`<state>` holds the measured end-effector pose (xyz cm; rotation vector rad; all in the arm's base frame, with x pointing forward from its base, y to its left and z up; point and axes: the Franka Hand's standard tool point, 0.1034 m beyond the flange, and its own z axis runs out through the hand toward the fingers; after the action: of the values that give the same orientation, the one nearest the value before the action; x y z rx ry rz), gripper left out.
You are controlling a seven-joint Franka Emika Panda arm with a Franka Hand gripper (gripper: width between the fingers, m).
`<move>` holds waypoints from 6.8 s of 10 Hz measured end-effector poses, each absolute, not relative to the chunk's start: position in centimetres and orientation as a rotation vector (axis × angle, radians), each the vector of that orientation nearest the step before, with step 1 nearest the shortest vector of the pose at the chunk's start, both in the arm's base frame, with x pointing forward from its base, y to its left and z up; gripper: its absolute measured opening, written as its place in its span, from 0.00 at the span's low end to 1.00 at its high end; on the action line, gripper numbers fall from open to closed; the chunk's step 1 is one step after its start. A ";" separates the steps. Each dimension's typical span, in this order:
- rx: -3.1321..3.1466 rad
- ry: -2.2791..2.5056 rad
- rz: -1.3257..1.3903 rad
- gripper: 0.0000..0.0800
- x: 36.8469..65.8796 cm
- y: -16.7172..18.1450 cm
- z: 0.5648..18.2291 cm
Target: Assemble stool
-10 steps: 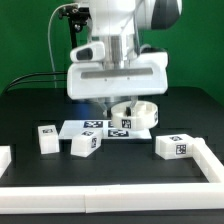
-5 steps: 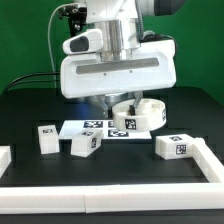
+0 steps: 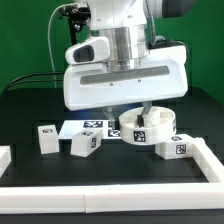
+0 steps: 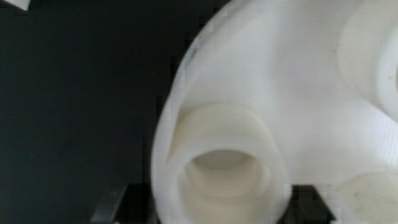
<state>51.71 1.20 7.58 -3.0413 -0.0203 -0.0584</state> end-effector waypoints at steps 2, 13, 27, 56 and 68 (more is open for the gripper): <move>-3.039 -0.075 -0.040 0.39 53.3 0.8 7.2; -3.059 -0.286 -0.074 0.39 59.0 4.3 2.9; -3.046 -0.205 -0.013 0.81 59.1 5.7 6.9; -2.545 1.727 0.214 0.81 45.2 11.3 2.1; -2.876 1.066 0.192 0.40 42.7 10.9 3.8</move>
Offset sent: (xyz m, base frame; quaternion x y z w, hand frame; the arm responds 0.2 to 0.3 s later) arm 0.0952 0.0104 -0.0320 0.0377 -0.0306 -0.1486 0.9877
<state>42.74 10.91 3.83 -2.8764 1.0663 0.1916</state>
